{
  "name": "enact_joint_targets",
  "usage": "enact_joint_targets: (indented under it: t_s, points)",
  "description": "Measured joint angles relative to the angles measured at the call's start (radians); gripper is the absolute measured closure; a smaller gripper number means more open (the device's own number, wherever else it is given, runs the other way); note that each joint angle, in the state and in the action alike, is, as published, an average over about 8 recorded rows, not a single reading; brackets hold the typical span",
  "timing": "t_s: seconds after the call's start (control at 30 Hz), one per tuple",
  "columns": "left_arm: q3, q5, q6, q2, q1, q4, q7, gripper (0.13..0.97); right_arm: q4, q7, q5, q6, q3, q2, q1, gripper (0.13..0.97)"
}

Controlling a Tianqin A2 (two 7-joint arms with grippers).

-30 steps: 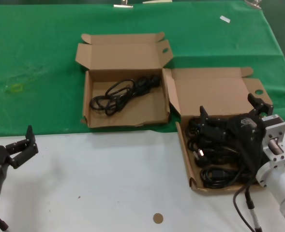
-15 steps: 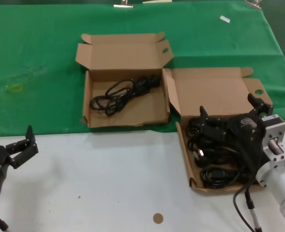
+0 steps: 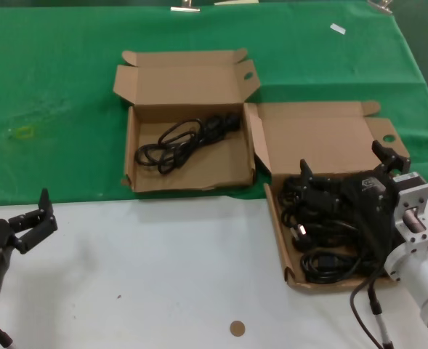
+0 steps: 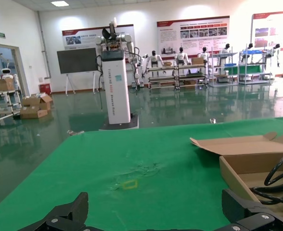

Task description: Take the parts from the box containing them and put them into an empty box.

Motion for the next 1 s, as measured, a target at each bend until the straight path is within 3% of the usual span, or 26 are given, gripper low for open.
enact_joint_targets:
  t_s: [1.0]
  points:
    - [0.000,0.000,0.000,0.000,0.000,0.000,0.000,0.132,0.000,0.000,0.000,0.000,0.000,0.000,0.000,0.129]
